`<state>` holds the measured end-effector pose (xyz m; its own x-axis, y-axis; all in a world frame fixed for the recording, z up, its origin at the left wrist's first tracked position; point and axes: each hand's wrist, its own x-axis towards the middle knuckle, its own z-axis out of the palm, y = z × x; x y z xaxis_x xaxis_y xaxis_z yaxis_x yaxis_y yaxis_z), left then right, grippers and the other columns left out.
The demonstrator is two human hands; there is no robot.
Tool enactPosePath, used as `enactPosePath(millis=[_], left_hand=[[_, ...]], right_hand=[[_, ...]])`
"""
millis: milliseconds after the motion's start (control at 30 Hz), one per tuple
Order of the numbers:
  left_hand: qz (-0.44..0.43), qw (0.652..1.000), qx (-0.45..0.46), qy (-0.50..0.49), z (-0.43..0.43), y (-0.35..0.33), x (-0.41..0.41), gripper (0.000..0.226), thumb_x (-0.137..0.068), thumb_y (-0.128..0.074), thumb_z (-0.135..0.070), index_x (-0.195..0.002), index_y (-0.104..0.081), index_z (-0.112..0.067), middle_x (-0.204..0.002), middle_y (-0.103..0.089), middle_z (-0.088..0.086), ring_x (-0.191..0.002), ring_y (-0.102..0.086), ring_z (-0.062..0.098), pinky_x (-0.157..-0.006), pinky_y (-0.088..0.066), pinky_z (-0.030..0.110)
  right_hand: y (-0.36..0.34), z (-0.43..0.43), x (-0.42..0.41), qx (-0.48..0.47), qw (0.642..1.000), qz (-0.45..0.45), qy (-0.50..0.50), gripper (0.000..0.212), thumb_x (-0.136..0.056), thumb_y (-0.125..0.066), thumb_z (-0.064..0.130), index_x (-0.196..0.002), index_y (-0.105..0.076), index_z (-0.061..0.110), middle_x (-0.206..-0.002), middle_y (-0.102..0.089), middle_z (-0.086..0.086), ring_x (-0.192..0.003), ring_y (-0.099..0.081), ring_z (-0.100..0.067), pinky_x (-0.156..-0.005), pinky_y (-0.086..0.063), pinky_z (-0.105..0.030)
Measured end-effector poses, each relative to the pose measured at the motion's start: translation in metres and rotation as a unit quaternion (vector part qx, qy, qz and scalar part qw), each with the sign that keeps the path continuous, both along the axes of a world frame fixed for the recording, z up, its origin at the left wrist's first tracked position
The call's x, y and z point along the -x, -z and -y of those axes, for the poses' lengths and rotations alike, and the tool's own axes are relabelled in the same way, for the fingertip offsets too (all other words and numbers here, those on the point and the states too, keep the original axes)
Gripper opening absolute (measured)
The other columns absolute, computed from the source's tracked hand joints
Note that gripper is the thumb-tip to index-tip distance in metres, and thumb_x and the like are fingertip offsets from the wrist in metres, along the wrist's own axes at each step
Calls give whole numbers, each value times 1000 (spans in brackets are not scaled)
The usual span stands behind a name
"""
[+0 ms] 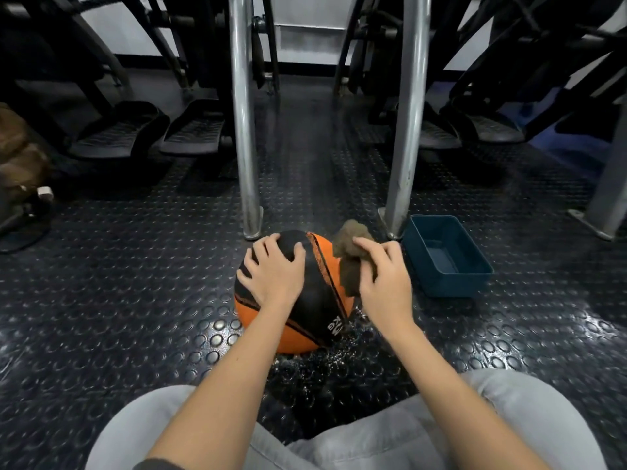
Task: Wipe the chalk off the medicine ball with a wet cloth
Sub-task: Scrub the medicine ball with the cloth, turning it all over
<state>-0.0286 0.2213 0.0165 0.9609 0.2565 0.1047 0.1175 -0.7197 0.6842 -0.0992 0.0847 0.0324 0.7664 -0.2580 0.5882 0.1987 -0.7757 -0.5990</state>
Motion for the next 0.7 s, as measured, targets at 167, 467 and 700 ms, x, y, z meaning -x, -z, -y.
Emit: enactPosePath(millis=[167,467,700], left_hand=[[-2,1000,9,-2,-8,1,-1,47,-93,-42,-51,-134,-41,-26,-144,-35,-3,-138,-22,25,-112,-14,52],[23,1000,-9,-14,-6,3,7,47,-91,-47,-51,-131,-44,-25,-139,-40,-2,-135,-27,24,-110,-18,48],[30,999,-6,-13,-12,5,11,47,-91,-46,-51,-131,-43,-27,-137,-40,-3,-135,-28,23,-110,-19,47]], right_hand=[[45,0,14,-10,992,-106,-70,46,-85,-51,-2,-111,-67,32,-92,-50,-5,-83,-54,-23,-78,-49,-46],[42,-21,18,84,993,-36,-75,37,-87,-44,8,-116,-62,23,-90,-51,-10,-69,-53,-27,-58,-49,-36],[25,2,4,-42,995,-86,40,34,-92,-50,6,-121,-61,18,-100,-45,-3,-82,-51,-18,-71,-47,-30]])
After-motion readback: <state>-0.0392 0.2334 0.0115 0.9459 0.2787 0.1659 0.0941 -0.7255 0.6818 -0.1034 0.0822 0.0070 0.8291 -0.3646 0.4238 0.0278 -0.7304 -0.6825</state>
